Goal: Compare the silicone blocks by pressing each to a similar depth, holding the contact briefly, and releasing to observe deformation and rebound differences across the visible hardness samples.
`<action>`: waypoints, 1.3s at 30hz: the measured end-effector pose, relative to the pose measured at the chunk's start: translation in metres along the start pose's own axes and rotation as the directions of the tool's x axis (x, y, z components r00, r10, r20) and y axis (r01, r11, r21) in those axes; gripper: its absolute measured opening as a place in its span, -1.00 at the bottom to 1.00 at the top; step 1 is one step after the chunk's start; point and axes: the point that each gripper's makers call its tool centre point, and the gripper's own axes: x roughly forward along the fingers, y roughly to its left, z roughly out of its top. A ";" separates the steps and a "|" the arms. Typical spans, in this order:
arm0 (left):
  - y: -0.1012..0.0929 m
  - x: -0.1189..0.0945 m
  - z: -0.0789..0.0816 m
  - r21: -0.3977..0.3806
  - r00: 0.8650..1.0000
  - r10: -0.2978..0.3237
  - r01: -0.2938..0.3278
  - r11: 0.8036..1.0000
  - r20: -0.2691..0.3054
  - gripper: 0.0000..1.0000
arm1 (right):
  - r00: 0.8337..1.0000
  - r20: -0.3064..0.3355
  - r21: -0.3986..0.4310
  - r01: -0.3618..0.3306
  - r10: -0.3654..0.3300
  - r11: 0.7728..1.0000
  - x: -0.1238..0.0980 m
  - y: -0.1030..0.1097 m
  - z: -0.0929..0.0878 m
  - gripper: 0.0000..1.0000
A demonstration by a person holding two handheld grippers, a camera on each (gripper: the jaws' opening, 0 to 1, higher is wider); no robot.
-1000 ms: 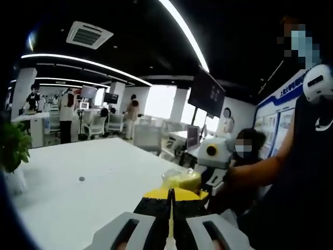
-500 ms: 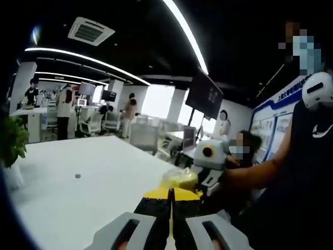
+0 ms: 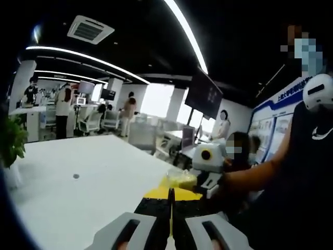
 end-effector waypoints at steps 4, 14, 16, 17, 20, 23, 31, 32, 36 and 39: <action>0.001 0.000 0.004 -0.011 1.000 0.003 -0.003 1.000 0.020 -1.00 | 1.000 0.026 0.000 0.009 -0.009 1.000 0.000 -0.003 0.004 -0.88; 0.005 -0.001 0.014 -0.034 0.997 0.019 -0.017 0.999 0.079 -1.00 | 0.998 0.048 -0.042 0.037 -0.035 0.998 0.001 -0.010 0.008 -0.49; 0.006 -0.002 0.016 -0.047 0.995 0.018 -0.014 0.999 0.097 -1.00 | 0.998 0.053 -0.040 0.032 -0.030 0.999 0.001 -0.009 0.008 -0.31; 0.006 -0.002 0.016 -0.052 0.995 0.019 -0.014 0.999 0.100 -1.00 | 0.998 0.055 -0.040 0.037 -0.034 0.999 0.002 -0.010 0.007 -0.20; 0.006 -0.001 0.016 -0.054 0.995 0.021 -0.015 0.998 0.102 -1.00 | 0.995 0.082 -0.034 0.066 -0.063 0.997 0.003 -0.017 0.009 0.19; 0.006 0.000 0.016 -0.058 0.994 0.020 -0.014 0.998 0.104 -1.00 | 0.992 0.097 -0.022 0.078 -0.075 0.997 0.004 -0.019 0.011 0.51; 0.007 0.000 0.018 -0.069 0.993 0.020 -0.012 0.998 0.114 -1.00 | 0.983 0.125 -0.030 0.137 -0.132 0.990 -0.001 -0.029 0.018 0.93; 0.007 0.000 0.018 -0.070 0.993 0.020 -0.013 0.997 0.114 -1.00 | 0.982 0.125 -0.034 0.150 -0.145 0.988 -0.002 -0.032 0.019 0.93; 0.011 -0.001 0.019 -0.080 0.993 0.025 -0.016 0.997 0.119 -1.00 | 0.975 0.135 -0.051 0.187 -0.179 0.981 -0.006 -0.038 0.024 0.93; 0.018 -0.004 0.019 -0.110 0.990 0.053 -0.039 0.993 0.129 -1.00 | 0.968 0.130 -0.081 0.225 -0.213 0.971 -0.011 -0.045 0.025 0.93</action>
